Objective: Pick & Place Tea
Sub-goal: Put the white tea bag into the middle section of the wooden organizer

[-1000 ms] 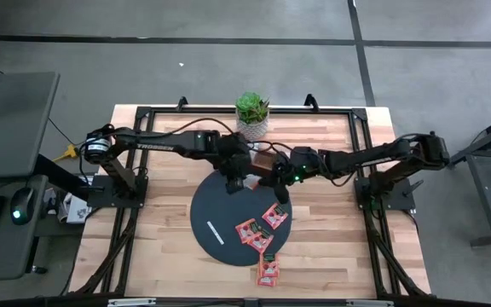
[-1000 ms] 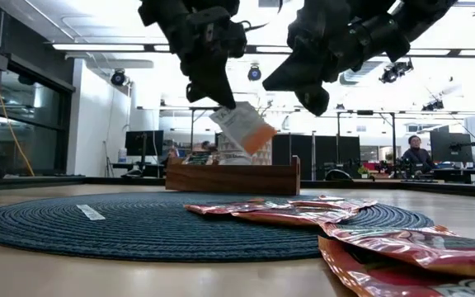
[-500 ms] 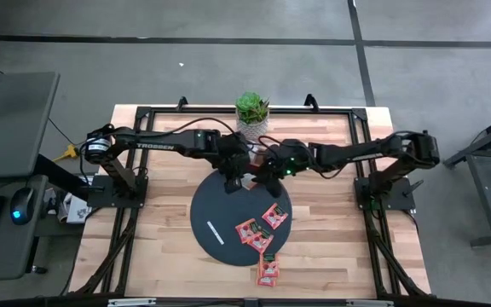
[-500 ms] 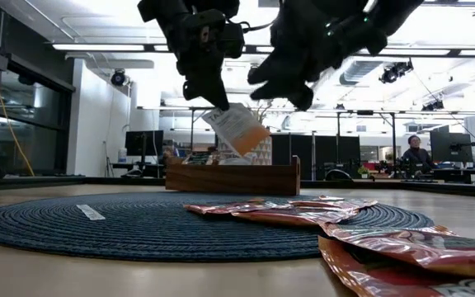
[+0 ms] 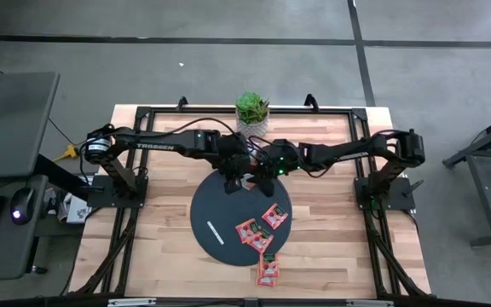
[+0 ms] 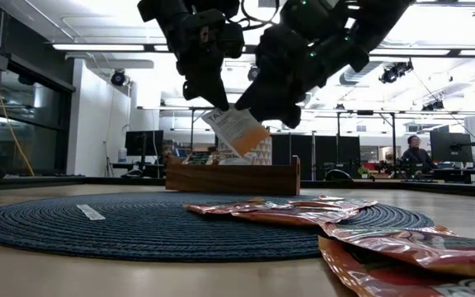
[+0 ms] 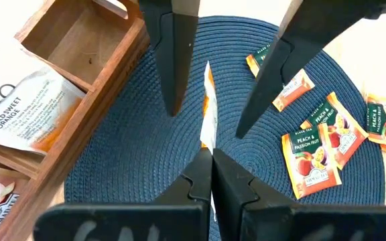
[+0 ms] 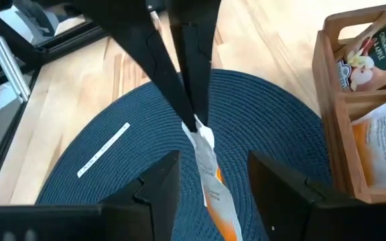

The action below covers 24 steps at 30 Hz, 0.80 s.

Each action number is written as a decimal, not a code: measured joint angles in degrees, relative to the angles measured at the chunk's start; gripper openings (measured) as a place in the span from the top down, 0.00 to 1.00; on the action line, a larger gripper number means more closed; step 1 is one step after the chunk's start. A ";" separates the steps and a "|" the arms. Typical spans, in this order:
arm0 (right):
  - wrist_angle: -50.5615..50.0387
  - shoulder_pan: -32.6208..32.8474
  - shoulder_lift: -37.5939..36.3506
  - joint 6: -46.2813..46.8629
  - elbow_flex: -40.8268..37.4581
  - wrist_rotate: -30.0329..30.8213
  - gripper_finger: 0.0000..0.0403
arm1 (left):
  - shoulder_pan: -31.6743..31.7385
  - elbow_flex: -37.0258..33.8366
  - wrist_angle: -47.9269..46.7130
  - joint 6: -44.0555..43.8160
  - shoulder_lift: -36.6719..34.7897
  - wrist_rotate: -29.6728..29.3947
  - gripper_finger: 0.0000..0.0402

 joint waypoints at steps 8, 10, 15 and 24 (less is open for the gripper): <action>2.35 -0.79 0.05 1.33 0.01 -1.35 0.65 | 0.00 0.00 0.05 0.00 0.00 0.02 1.00; 2.15 -0.79 0.05 1.28 0.01 -1.42 0.70 | 0.00 0.00 0.04 0.00 0.00 0.02 1.00; 2.04 -0.79 0.05 1.07 0.01 -1.79 0.84 | 0.00 0.00 0.04 0.00 0.02 -0.43 1.00; 2.06 -0.85 0.05 -1.19 0.01 -3.48 0.99 | 0.00 0.00 0.15 0.69 0.02 -0.62 1.00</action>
